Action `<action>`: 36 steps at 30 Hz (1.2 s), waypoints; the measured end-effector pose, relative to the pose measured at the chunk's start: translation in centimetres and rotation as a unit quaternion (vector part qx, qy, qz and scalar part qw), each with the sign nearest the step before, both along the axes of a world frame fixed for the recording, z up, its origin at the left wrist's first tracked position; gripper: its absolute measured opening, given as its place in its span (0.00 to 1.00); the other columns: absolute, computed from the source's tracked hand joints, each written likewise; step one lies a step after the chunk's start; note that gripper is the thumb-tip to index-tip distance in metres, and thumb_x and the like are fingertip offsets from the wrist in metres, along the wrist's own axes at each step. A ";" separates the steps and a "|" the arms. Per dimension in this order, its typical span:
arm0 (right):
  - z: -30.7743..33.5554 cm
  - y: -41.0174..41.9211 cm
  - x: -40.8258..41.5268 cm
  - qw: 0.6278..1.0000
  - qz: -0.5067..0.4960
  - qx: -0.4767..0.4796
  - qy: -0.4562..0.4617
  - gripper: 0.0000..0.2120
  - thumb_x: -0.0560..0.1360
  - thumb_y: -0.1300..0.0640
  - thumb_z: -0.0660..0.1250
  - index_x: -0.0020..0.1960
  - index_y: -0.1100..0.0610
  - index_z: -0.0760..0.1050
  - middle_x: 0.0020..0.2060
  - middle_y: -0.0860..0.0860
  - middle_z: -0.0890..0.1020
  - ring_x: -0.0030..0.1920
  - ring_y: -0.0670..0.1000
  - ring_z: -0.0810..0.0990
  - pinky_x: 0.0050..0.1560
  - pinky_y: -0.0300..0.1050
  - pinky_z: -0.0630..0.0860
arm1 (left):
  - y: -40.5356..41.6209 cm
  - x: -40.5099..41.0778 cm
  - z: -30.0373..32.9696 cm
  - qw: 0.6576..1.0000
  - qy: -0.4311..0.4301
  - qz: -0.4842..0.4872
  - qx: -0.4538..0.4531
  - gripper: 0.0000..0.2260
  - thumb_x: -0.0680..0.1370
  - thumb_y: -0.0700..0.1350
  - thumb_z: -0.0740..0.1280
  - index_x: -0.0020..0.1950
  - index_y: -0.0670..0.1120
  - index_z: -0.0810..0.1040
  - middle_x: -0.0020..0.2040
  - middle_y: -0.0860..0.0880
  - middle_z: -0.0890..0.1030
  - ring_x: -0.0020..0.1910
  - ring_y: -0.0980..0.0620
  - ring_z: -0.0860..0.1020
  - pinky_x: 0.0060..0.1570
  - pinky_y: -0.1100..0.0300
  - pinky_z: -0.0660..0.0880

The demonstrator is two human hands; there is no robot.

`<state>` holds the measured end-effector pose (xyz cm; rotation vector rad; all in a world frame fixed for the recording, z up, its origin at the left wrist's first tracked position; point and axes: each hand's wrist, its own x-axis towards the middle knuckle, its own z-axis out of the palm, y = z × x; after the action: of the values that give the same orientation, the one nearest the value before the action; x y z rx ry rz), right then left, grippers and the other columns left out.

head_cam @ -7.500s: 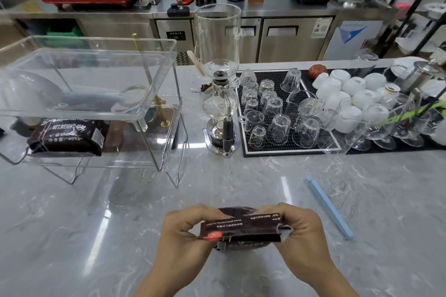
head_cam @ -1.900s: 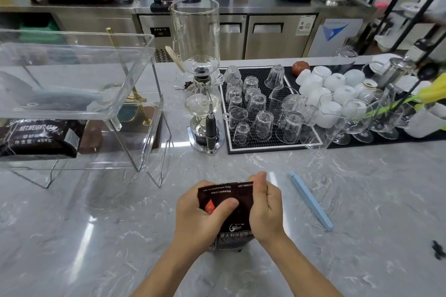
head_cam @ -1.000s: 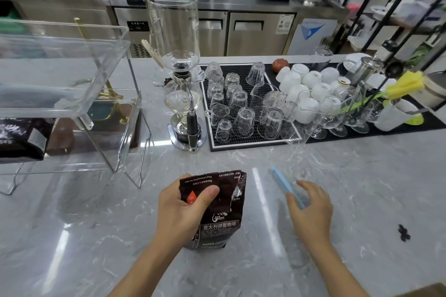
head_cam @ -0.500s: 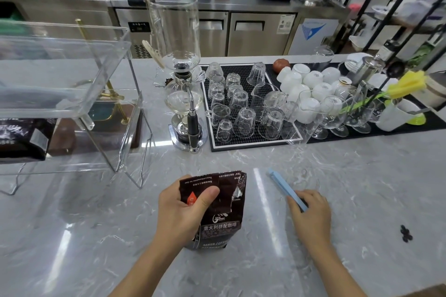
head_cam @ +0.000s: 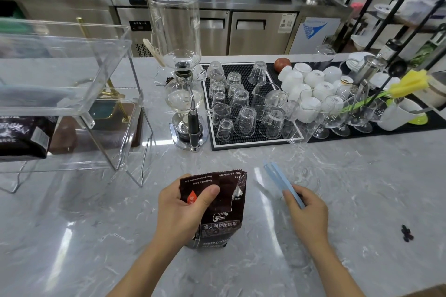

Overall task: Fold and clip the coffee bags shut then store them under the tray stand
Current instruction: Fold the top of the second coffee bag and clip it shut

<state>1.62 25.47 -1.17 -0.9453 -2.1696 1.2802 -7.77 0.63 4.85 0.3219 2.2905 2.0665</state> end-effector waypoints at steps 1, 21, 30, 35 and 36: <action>0.4 -0.2 -0.1 1.000 0.003 -0.012 0.010 0.14 0.75 0.59 0.72 0.43 0.39 0.79 0.38 0.46 0.84 0.38 0.44 0.82 0.36 0.31 0.77 | 0.0 0.0 0.0 1.000 -0.003 0.000 0.003 0.05 0.67 0.53 0.77 0.40 0.59 0.84 0.38 0.55 0.87 0.35 0.61 0.84 0.34 0.71 0.78; 8.5 -5.3 -2.6 0.958 0.218 -0.128 0.135 0.10 0.68 0.49 0.72 0.48 0.36 0.83 0.41 0.41 0.87 0.37 0.37 0.81 0.41 0.30 0.79 | 0.0 0.1 0.3 1.000 -0.008 0.002 0.014 0.06 0.68 0.53 0.80 0.40 0.57 0.85 0.38 0.52 0.87 0.35 0.60 0.85 0.34 0.69 0.79; 9.9 -5.9 -2.7 0.936 0.312 -0.094 0.135 0.12 0.73 0.51 0.70 0.55 0.41 0.83 0.54 0.43 0.85 0.57 0.42 0.82 0.56 0.29 0.76 | -0.3 0.0 0.1 0.998 -0.027 -0.032 0.037 0.04 0.68 0.49 0.78 0.41 0.54 0.85 0.36 0.51 0.86 0.34 0.59 0.85 0.33 0.69 0.78; 9.9 -6.0 -2.9 0.923 0.334 -0.131 0.137 0.12 0.76 0.56 0.68 0.56 0.48 0.85 0.54 0.47 0.85 0.59 0.46 0.82 0.57 0.33 0.77 | -0.5 -0.2 0.2 0.996 -0.045 -0.050 0.062 0.10 0.67 0.54 0.78 0.44 0.51 0.86 0.41 0.46 0.88 0.38 0.52 0.87 0.37 0.63 0.81; 9.9 -6.0 -3.0 0.923 0.335 -0.132 0.135 0.12 0.75 0.56 0.69 0.56 0.49 0.84 0.54 0.48 0.86 0.59 0.47 0.82 0.58 0.34 0.77 | -0.5 -0.1 0.2 0.995 -0.045 -0.055 0.066 0.09 0.68 0.51 0.78 0.45 0.51 0.86 0.41 0.47 0.88 0.39 0.53 0.87 0.37 0.64 0.81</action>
<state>-1.43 19.51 8.77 -0.0583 -2.1974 1.9167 -7.90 0.12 5.00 0.3459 2.0421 2.1366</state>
